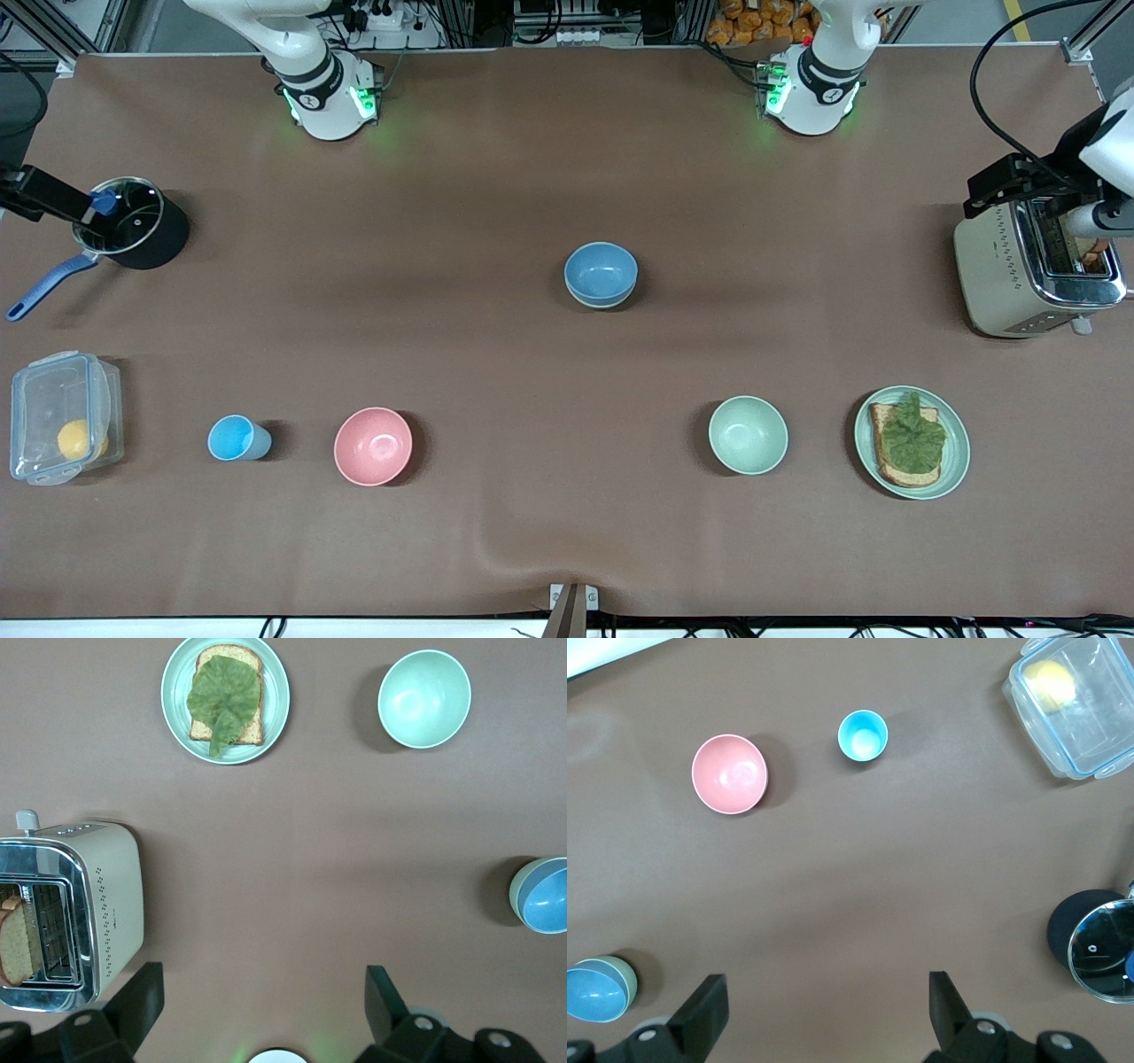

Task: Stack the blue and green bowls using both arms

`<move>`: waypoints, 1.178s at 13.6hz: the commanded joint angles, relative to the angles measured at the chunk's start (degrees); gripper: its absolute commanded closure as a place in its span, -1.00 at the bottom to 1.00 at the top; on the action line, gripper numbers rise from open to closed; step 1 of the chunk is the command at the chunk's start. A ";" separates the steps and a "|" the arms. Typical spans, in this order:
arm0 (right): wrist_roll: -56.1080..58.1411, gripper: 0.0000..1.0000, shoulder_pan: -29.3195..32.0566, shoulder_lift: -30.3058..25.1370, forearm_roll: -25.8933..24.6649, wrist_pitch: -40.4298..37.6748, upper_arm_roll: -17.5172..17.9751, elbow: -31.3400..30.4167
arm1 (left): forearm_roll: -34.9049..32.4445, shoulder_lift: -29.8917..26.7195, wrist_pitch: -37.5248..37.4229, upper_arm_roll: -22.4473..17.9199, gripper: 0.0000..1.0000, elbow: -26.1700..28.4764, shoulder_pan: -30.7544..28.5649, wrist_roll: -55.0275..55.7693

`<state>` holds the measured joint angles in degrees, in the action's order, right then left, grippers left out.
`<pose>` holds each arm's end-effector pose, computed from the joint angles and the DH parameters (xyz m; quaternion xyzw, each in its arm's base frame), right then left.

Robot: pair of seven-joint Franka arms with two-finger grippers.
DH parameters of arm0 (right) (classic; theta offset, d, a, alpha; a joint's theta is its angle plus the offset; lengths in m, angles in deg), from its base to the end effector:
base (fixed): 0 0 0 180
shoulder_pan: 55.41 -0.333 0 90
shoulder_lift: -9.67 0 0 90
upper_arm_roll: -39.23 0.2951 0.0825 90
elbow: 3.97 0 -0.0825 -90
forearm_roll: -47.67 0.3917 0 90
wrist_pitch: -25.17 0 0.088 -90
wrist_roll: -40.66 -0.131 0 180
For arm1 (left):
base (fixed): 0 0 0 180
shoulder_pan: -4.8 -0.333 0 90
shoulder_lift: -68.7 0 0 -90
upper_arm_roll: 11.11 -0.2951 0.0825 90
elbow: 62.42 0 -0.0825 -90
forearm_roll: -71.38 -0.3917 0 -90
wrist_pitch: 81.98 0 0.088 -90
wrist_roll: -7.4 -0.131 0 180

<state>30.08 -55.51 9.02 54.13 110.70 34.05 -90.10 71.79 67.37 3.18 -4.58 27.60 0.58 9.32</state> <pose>0.5504 -0.0337 0.6121 -0.9897 0.1316 0.0023 0.0566 0.5446 -0.0236 0.5851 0.9995 -0.0035 -0.0309 0.0011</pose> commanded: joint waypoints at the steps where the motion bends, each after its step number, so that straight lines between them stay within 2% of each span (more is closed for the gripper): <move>1: -0.32 -1.00 -0.96 0.04 -0.66 -0.10 -0.62 0.61 | 0.73 -0.43 0.26 0.67 -1.00 -0.81 -1.05 0.72; 13: 0.30 -1.00 -0.79 0.40 -0.84 0.08 -0.79 0.35 | 1.08 0.00 0.09 0.49 -1.00 -2.21 -0.79 0.90; 15: 0.30 -1.00 -0.70 0.40 -0.84 -0.01 -0.79 0.26 | 0.73 -0.08 0.09 -0.82 -1.00 -2.21 1.74 0.81; 16: 0.39 -1.00 -0.52 0.40 -0.84 -0.01 -0.79 0.26 | 0.99 -0.08 0.09 -3.44 -1.00 -2.21 4.20 0.90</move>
<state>30.09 -55.64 9.29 54.13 110.85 33.75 -90.12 71.79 67.33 3.39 -5.00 26.07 1.53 9.60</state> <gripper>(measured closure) 0.000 0.000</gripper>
